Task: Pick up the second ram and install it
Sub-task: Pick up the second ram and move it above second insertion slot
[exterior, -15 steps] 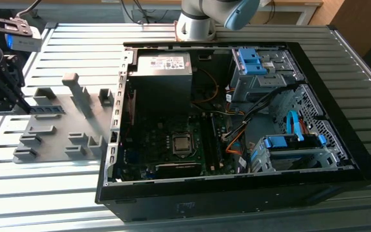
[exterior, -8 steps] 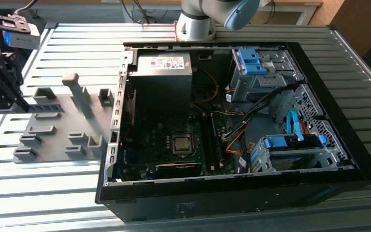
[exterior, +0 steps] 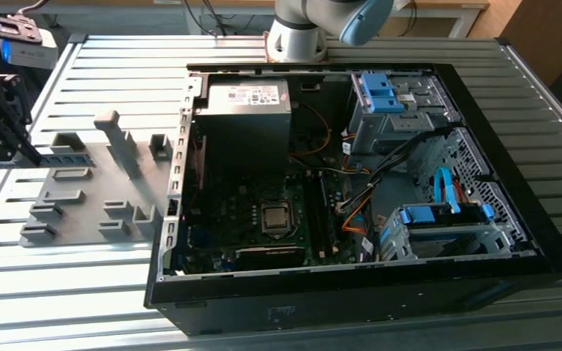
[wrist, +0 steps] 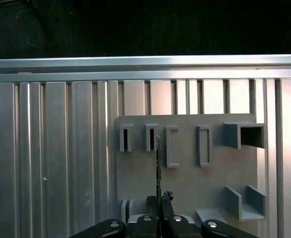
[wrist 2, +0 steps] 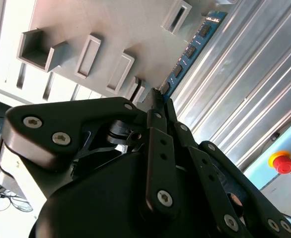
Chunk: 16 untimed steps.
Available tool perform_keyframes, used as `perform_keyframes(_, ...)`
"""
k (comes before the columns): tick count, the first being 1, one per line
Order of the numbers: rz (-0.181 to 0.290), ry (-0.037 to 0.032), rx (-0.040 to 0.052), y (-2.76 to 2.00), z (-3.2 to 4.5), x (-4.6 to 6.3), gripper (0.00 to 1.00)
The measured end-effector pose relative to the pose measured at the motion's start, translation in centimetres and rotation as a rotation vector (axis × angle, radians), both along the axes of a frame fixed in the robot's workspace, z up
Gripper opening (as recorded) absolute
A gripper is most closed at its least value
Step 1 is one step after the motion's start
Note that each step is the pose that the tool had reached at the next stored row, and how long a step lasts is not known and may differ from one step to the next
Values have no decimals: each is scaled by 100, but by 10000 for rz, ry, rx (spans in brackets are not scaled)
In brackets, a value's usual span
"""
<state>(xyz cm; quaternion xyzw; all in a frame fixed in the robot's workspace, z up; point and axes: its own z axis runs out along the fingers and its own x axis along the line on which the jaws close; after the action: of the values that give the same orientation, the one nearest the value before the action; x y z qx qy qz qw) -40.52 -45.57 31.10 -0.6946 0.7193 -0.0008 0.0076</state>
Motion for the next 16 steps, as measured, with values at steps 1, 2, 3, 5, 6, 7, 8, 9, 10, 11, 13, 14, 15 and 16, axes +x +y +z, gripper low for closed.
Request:
perform_keyframes(1, 0, -1, 1, 0, 8, 0, 14)
perform_keyframes(2, 0, -1, 1, 0, 16, 0, 14)
perform_keyframes(3, -1, 0, 0, 0, 24, 0, 14)
perform_keyframes(5, 0, 0, 0, 0, 41, 0, 14)
perform_keyframes(6, 0, -1, 0, 0, 49, 0, 14)
perform_keyframes(7, 0, -1, 1, 0, 57, 0, 14)
perform_keyframes(8, 0, -1, 0, 0, 65, 0, 14)
perform_keyframes(9, -1, -1, 1, 0, 72, 0, 14)
perform_keyframes(10, 0, -1, 1, 0, 79, 0, 14)
perform_keyframes(11, 0, 0, 0, 0, 86, 0, 14)
perform_keyframes(13, -1, -2, 1, 0, 97, 0, 14)
perform_keyframes(14, 0, -1, 1, 0, 103, 0, 14)
perform_keyframes(15, 0, -1, 0, 0, 108, 0, 14)
perform_keyframes(16, 0, 0, 0, 0, 112, 0, 14)
